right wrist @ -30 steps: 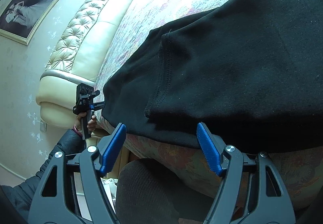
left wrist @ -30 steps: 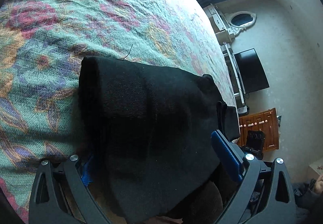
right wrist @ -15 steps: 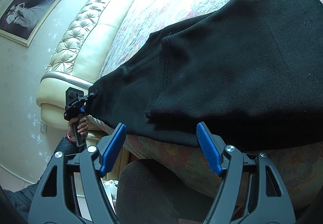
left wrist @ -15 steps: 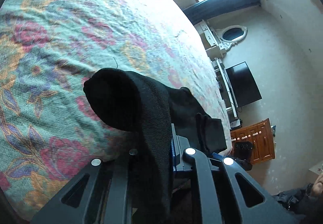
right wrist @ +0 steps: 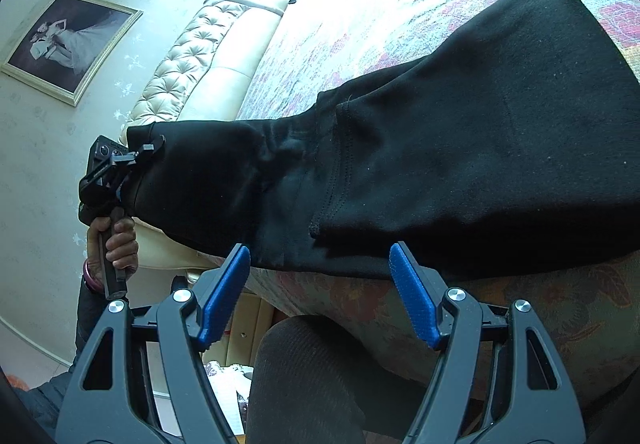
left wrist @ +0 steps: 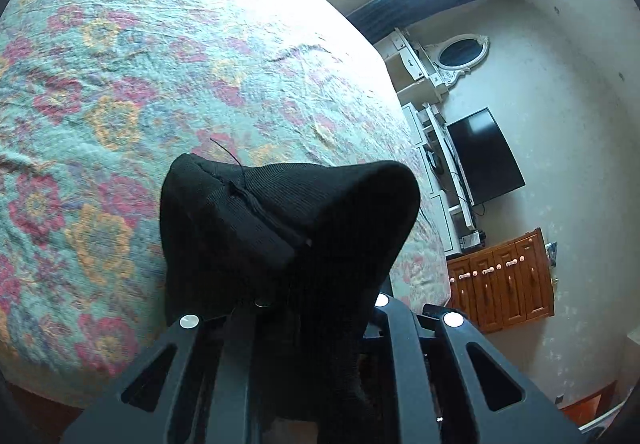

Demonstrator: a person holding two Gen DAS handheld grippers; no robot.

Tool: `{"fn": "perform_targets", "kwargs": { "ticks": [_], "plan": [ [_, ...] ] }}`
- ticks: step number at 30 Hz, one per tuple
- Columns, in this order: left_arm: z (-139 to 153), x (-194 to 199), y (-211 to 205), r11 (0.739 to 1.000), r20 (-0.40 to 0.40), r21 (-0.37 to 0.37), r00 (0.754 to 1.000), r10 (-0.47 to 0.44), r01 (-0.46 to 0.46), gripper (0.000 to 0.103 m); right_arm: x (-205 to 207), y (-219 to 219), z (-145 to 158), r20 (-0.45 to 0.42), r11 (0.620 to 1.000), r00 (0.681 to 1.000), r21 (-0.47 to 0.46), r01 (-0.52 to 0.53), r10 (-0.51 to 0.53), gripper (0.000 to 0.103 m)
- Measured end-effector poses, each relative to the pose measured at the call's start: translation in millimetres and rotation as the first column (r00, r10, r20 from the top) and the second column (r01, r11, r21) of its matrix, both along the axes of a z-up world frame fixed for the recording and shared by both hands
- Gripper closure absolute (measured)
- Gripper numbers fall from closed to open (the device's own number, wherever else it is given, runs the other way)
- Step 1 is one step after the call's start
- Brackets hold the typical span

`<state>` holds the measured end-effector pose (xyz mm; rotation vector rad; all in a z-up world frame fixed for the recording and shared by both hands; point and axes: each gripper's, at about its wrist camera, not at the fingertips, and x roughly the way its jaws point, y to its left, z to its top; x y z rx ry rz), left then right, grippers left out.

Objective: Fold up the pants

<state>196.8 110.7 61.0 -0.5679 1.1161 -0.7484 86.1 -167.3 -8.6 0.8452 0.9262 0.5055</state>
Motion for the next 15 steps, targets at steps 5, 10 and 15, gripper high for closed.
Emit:
{"fn": "perform_targets", "kwargs": {
  "ticks": [5,10,15],
  "plan": [
    [1,-3,-82,0.995,0.020,0.074,0.998,-0.067,0.065,0.089,-10,-15,0,0.013,0.999,0.999,0.022,0.029,-0.029,0.031],
    [-34,4,-150,0.982,0.003,0.150,0.993,-0.118,0.117,0.088,-19,-39,-7,0.001,0.996,0.997,0.047,0.080,-0.080,0.031],
    [-87,4,-202,0.956,-0.054,0.250,0.988,-0.146,0.155,0.081,-29,-60,-10,-0.003,0.991,0.993,0.072,0.117,-0.117,0.030]
  ]
}}
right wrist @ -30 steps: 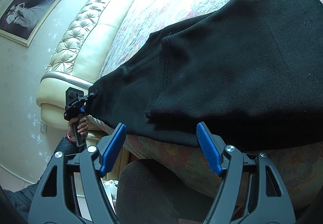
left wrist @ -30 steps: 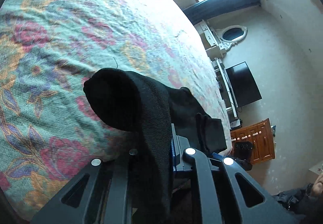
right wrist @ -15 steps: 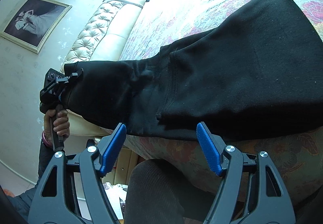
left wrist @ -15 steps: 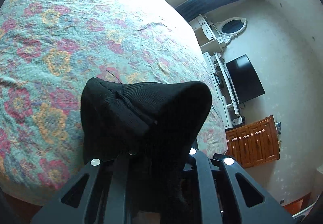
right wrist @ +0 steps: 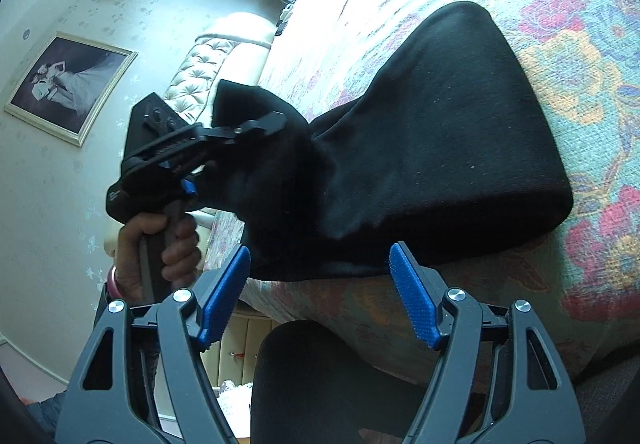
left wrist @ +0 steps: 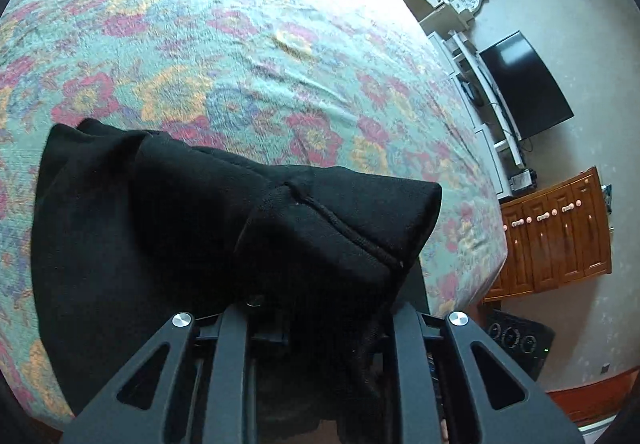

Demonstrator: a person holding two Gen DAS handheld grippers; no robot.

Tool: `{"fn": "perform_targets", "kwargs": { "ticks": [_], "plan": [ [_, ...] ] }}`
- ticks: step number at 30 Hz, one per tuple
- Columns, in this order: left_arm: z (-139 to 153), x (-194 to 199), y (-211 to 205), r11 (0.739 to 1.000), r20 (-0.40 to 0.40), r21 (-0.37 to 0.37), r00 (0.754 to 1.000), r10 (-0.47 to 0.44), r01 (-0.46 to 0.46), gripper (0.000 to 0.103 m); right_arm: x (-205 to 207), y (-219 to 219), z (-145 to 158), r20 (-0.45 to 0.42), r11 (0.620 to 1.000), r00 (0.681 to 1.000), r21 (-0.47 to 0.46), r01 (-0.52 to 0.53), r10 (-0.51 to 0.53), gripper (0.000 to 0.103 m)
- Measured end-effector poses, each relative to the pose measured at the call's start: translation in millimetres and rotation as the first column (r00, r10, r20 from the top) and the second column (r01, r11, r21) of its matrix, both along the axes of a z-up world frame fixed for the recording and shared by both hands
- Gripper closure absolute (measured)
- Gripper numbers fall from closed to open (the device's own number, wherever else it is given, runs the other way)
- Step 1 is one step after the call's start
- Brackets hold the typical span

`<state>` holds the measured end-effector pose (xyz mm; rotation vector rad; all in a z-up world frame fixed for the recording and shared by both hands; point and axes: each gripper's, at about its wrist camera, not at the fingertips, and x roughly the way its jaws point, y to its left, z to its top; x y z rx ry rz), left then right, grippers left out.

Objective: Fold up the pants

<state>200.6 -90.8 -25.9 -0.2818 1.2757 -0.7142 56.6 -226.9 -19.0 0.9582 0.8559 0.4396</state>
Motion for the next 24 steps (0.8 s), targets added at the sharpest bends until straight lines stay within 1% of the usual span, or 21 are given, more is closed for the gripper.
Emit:
{"fn": "perform_targets", "kwargs": {
  "ticks": [1,2,4,5,7,9,12,14,15,16,17,18,20,21,22,24],
  "plan": [
    [-7,-2,-8,1.000,-0.005,0.017,1.000,0.005,-0.005,0.075,0,-3,0,0.001,1.000,1.000,0.004,0.007,-0.007,0.030],
    [-13,-3,-15,0.999,-0.005,0.033,1.000,0.008,-0.007,0.072,0,-6,0,0.001,1.000,1.000,0.010,0.016,-0.016,0.030],
    [-18,-5,-28,0.998,0.012,0.057,1.000,0.001,-0.002,0.061,0,-12,-1,0.003,0.999,0.999,0.019,0.032,-0.032,0.030],
    [-19,-5,-32,0.999,0.010,0.048,1.000,-0.002,0.001,0.058,0,-15,-1,0.003,0.999,0.999,0.021,0.039,-0.039,0.030],
    [-18,-8,-40,1.000,-0.022,-0.001,1.000,-0.008,0.008,0.044,0,-19,-2,0.003,0.999,0.999,0.017,0.052,-0.052,0.030],
    [-15,-10,-48,0.999,-0.033,-0.048,0.999,-0.027,0.026,0.043,-1,-23,-3,-0.001,0.998,0.998,0.019,0.062,-0.062,0.030],
    [3,-17,-46,0.996,0.018,-0.082,0.999,-0.045,0.046,0.043,-1,-26,-2,-0.001,0.998,0.998,0.017,0.066,-0.066,0.030],
    [19,-22,-35,0.994,0.065,-0.099,0.997,-0.038,0.045,0.042,0,-27,0,0.001,0.998,0.998,0.006,0.065,-0.065,0.030],
    [27,-25,-25,0.994,0.094,-0.100,0.995,-0.033,0.042,0.035,1,-28,1,-0.001,0.998,0.998,0.005,0.063,-0.063,0.029],
    [35,-28,-14,0.995,0.131,-0.097,0.991,-0.024,0.036,0.025,2,-29,1,-0.004,0.998,0.998,0.005,0.060,-0.060,0.029],
    [41,-31,-2,0.995,0.168,-0.092,0.986,-0.014,0.030,0.023,4,-30,1,-0.008,0.998,0.998,0.004,0.058,-0.058,0.027],
    [46,-33,12,0.996,0.202,-0.087,0.979,-0.007,0.025,0.022,7,-31,2,-0.013,0.998,0.998,0.006,0.055,-0.055,0.023],
    [50,-34,39,0.998,0.251,-0.059,0.968,0.010,0.004,0.019,12,-33,2,-0.019,0.999,0.999,0.009,0.047,-0.047,0.020],
    [49,-31,54,0.998,0.263,-0.053,0.964,0.028,-0.014,0.018,19,-34,3,-0.026,0.999,0.999,0.002,0.036,-0.036,0.017],
    [45,-28,72,0.998,0.260,-0.064,0.965,0.045,-0.029,0.018,26,-35,4,-0.035,0.999,0.999,-0.011,0.030,-0.030,0.017],
    [31,-20,107,0.991,0.199,-0.115,0.975,0.095,-0.073,0.018,42,-37,3,-0.066,0.999,0.998,-0.034,0.014,-0.016,0.017]
  ]
}}
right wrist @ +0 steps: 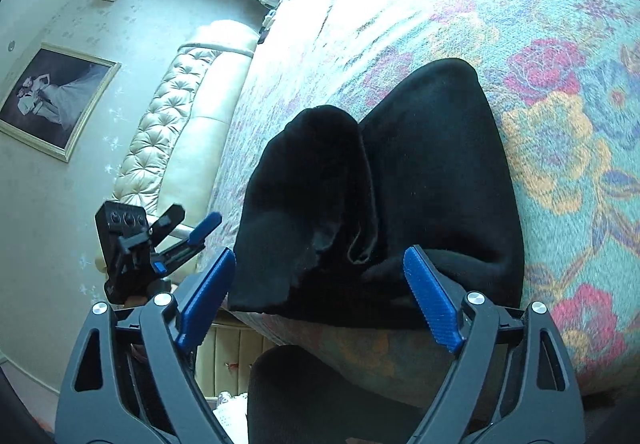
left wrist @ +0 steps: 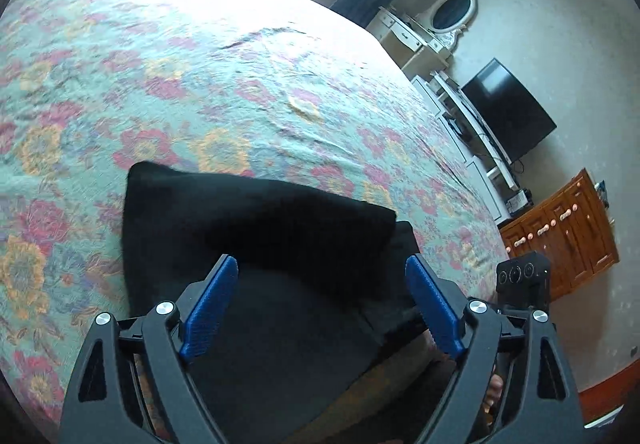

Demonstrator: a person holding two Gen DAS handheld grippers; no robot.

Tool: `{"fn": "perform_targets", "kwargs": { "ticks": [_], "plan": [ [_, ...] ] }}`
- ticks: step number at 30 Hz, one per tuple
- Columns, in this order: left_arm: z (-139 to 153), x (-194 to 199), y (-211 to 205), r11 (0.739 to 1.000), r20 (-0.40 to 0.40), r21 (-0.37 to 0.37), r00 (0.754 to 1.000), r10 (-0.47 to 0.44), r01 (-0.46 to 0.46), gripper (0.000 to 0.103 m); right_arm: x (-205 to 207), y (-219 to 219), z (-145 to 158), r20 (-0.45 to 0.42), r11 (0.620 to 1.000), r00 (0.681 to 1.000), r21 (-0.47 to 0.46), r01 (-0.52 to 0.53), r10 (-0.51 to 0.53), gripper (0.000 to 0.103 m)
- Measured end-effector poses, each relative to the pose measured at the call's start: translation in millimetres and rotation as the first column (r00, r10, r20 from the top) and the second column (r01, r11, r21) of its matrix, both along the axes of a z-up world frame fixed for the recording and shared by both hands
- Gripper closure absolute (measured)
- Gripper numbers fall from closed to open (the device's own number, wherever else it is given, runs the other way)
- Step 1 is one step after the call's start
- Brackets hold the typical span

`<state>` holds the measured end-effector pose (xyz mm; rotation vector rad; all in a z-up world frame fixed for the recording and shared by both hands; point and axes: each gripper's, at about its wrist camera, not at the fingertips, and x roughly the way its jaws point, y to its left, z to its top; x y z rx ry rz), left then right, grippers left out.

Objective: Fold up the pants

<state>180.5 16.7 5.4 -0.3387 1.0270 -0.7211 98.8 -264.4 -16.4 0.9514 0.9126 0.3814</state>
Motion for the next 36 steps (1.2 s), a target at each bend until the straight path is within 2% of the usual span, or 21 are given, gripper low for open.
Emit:
{"fn": "perform_targets", "kwargs": {
  "ticks": [4,7,9,12,19,20,22,23,28,29,34,35,36],
  "plan": [
    [-37,15,60,0.992,-0.126,-0.063,0.987,0.101,-0.109,0.018,30,-1,-2,-0.033,0.998,0.999,-0.059,-0.014,0.012,0.017],
    [-60,17,88,0.979,-0.185,-0.091,0.969,0.163,-0.182,0.018,52,-2,-8,-0.060,0.998,0.998,-0.060,-0.029,0.025,0.017],
    [-73,16,97,0.974,-0.217,-0.113,0.962,0.168,-0.195,0.018,62,-1,-14,-0.077,0.997,0.996,-0.068,-0.047,0.042,0.017],
    [-85,13,101,0.973,-0.225,-0.129,0.961,0.158,-0.190,0.018,77,8,-20,-0.099,0.993,0.992,-0.080,-0.091,0.083,0.017],
    [-102,10,97,0.965,-0.247,-0.186,0.959,0.137,-0.186,0.018,86,34,-22,-0.085,0.980,0.983,-0.096,-0.174,0.166,0.016],
    [-103,10,97,0.964,-0.246,-0.191,0.960,0.135,-0.184,0.018,87,37,-22,-0.083,0.978,0.981,-0.099,-0.182,0.174,0.019],
    [-103,11,97,0.964,-0.245,-0.195,0.961,0.131,-0.181,0.018,90,43,-21,-0.085,0.973,0.979,-0.125,-0.195,0.186,0.033],
    [-103,12,97,0.964,-0.245,-0.195,0.961,0.129,-0.179,0.018,92,46,-21,-0.089,0.970,0.978,-0.137,-0.200,0.189,0.044],
    [-103,11,96,0.965,-0.245,-0.190,0.961,0.132,-0.181,0.018,94,50,-23,-0.105,0.954,0.971,-0.192,-0.232,0.215,0.067],
    [-102,11,95,0.965,-0.245,-0.189,0.961,0.132,-0.181,0.018,93,51,-21,-0.102,0.951,0.972,-0.204,-0.231,0.214,0.081],
    [-101,9,93,0.966,-0.245,-0.182,0.960,0.136,-0.183,0.018,88,58,-16,-0.078,0.938,0.971,-0.250,-0.239,0.227,0.090],
    [-101,9,92,0.966,-0.246,-0.181,0.960,0.135,-0.183,0.018,88,60,-17,-0.073,0.937,0.970,-0.250,-0.243,0.231,0.087],
    [-101,10,91,0.967,-0.246,-0.179,0.960,0.134,-0.181,0.018,88,62,-17,-0.068,0.937,0.970,-0.252,-0.244,0.234,0.076]
  ]
}}
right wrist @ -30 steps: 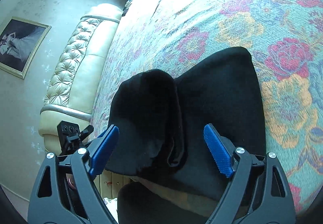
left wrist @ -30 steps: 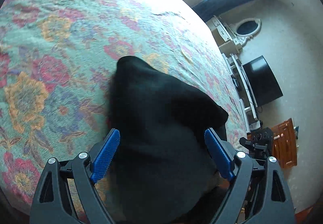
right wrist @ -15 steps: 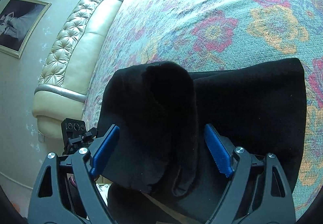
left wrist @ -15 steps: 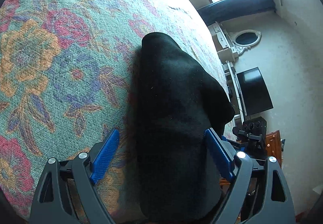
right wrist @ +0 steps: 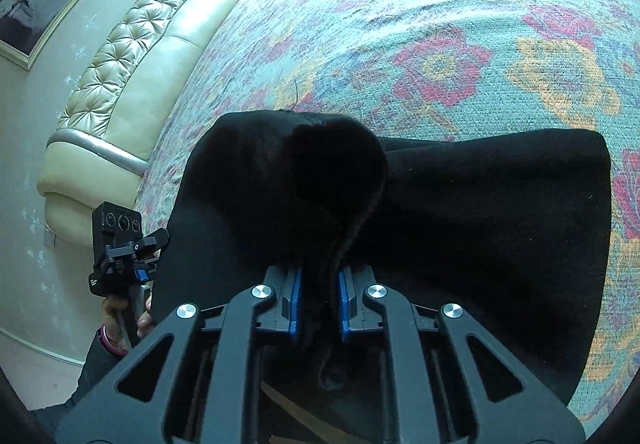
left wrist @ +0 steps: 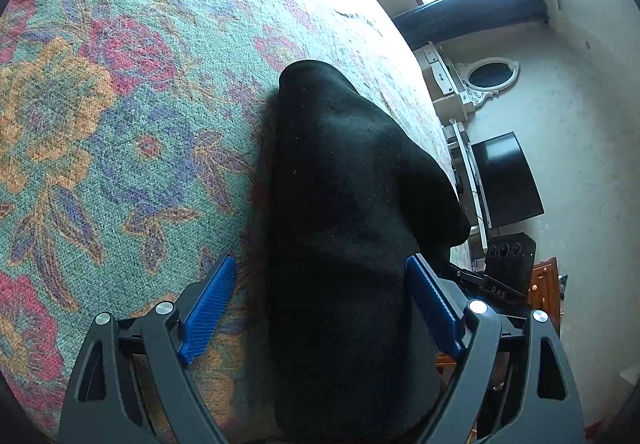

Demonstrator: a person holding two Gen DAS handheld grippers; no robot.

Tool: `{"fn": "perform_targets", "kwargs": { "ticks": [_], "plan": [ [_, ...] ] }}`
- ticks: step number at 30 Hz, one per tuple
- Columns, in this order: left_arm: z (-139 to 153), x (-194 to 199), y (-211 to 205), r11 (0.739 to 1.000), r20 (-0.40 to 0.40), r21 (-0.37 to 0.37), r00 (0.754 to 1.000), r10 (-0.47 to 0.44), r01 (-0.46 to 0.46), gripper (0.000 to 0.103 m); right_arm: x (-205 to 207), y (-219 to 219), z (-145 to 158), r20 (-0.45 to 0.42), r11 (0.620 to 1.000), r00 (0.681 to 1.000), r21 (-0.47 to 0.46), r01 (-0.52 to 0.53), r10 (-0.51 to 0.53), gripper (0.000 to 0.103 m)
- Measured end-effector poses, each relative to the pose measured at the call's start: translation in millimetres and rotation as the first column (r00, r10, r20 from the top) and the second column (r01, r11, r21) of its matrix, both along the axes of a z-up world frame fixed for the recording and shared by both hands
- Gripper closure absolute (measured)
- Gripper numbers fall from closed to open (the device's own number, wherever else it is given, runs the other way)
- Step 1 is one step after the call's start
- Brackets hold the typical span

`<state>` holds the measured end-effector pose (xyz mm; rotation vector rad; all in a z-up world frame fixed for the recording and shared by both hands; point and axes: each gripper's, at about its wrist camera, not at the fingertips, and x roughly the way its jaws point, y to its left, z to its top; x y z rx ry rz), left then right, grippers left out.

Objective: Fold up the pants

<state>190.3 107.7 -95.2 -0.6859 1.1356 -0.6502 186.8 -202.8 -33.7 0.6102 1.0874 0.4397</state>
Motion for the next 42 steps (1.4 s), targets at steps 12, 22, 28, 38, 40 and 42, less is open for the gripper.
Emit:
{"fn": "perform_targets", "kwargs": {
  "ticks": [12,22,28,38,40,42],
  "plan": [
    [19,0,-19,1.000,0.021,0.007,1.000,-0.021,0.021,0.018,-9,-9,31,0.070,0.994,0.998,0.106,-0.008,0.001,0.091],
    [43,-3,-66,0.993,0.084,0.045,0.990,-0.111,0.108,0.018,-40,-80,25,0.047,0.993,0.995,0.081,0.080,-0.084,0.091],
    [36,-6,-77,0.988,0.099,0.100,0.987,-0.127,0.117,0.018,-50,-102,-8,0.005,0.982,0.991,0.136,0.130,-0.132,0.092],
    [15,-15,-77,0.978,0.025,0.105,0.983,-0.184,0.180,0.018,-63,-123,-21,-0.014,0.960,0.984,0.219,0.177,-0.178,0.088],
    [9,-17,-82,0.973,0.007,0.099,0.978,-0.210,0.208,0.018,-71,-133,-15,-0.021,0.954,0.978,0.213,0.209,-0.209,0.078],
    [5,-17,-83,0.974,0.012,0.099,0.978,-0.208,0.206,0.018,-81,-143,-11,-0.045,0.940,0.968,0.228,0.252,-0.249,0.029]
  ]
}}
